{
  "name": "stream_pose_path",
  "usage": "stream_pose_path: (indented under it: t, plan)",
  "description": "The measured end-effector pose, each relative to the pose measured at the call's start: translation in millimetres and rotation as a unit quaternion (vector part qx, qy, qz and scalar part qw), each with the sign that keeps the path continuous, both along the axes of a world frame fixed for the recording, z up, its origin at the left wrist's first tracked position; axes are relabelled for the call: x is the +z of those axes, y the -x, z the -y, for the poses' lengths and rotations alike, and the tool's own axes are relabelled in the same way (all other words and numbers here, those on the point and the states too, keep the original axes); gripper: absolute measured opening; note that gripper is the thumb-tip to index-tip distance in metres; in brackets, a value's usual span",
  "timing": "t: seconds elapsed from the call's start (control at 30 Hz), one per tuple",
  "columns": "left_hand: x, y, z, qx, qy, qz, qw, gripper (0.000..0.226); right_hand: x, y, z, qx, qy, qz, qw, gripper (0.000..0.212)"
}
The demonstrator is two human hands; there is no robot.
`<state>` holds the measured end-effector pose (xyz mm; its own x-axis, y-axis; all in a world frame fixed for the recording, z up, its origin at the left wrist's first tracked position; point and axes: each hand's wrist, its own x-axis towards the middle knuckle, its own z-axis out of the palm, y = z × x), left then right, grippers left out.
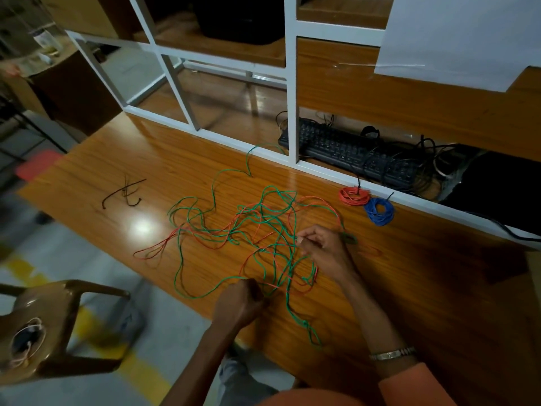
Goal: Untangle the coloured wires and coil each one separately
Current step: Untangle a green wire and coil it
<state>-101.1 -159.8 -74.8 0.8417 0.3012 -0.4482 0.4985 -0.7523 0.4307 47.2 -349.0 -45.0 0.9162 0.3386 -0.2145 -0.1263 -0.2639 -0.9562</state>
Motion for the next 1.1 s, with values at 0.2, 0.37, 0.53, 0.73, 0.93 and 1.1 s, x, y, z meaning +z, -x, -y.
stream_pose_path:
  t: [0.2, 0.37, 0.53, 0.73, 0.93, 1.1]
  plan:
    - [-10.8, -4.9, 12.0, -0.003, -0.037, 0.024, 0.999, 0.029, 3.2, 0.1, 1.9, -0.005, -0.004, -0.015, 1.0, 0.01]
    - [27.7, -22.4, 2.9, -0.001, 0.134, -0.034, 0.99, 0.018, 16.9, -0.4, 9.2, -0.024, -0.023, -0.015, 0.999, 0.007]
    - [85.7, -35.0, 8.3, 0.155, 0.467, 0.028, 0.87, 0.007, 46.1, 5.8, 9.1, 0.018, -0.047, -0.058, 0.997, 0.016]
    - [102.9, -57.5, 24.1, 0.204, 0.525, 0.206, 0.8, 0.045, 99.0, 22.0, 3.2, 0.173, 0.008, -0.179, 0.968, 0.082]
    - [108.8, -62.3, 36.4, 0.154, 0.535, 0.266, 0.787, 0.041, 102.2, 31.0, 3.2, 0.195, -0.114, -0.214, 0.95, 0.038]
    - [123.0, -66.3, 48.0, 0.168, 0.544, 0.232, 0.788, 0.031, 92.7, 28.1, 12.5, 0.213, -0.157, -0.182, 0.947, 0.038]
